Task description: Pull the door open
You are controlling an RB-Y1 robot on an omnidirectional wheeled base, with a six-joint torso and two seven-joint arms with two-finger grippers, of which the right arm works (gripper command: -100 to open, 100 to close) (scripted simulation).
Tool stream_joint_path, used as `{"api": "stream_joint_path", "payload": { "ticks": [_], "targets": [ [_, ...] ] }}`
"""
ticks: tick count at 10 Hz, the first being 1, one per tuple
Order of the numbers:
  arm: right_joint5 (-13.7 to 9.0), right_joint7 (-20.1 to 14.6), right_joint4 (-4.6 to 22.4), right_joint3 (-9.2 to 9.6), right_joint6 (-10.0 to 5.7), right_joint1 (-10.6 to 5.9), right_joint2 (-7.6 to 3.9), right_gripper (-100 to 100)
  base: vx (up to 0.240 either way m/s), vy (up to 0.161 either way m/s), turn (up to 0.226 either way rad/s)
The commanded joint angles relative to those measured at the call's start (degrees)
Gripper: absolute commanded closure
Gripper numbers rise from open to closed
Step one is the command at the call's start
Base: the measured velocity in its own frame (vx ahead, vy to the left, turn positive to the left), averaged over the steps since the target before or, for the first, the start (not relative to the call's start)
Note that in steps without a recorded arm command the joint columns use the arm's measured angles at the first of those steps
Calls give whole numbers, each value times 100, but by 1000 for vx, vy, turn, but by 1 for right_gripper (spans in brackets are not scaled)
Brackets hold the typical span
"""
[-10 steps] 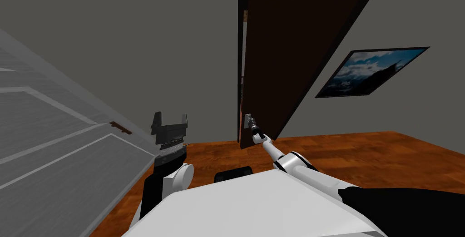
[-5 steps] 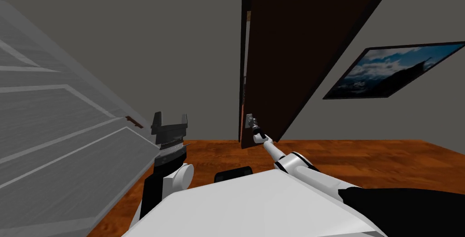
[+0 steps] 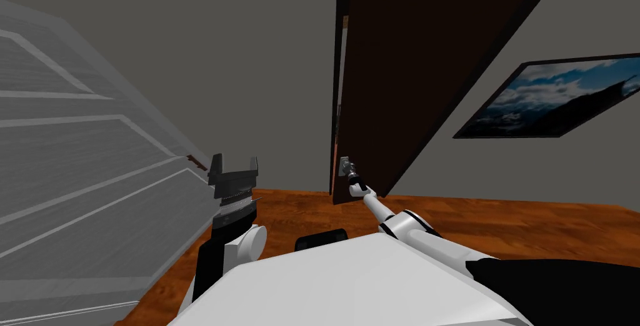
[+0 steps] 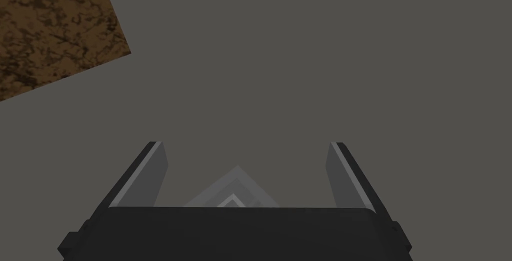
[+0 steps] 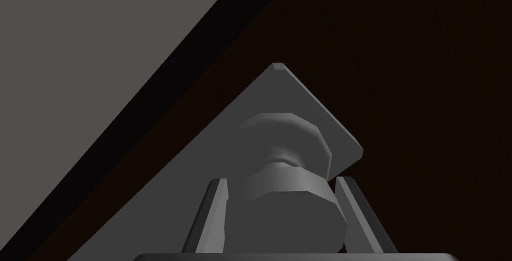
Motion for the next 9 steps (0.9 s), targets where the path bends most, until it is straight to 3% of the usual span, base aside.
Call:
{"api": "stream_joint_path", "payload": {
  "ticks": [1,6,7,9],
  "targets": [
    [-157,-286,8,0,-33,-14,-27,100,-32,-36,103],
    [-556,-1000,-56,-8,10,38,-90,100,-37,-38,107],
    [-556,-1000,-56,-8,10,38,-90,100,-29,-27,70],
    [-790,-1357,-93,-13,35,68,-126,100,-52,-51,152]
  ]
}}
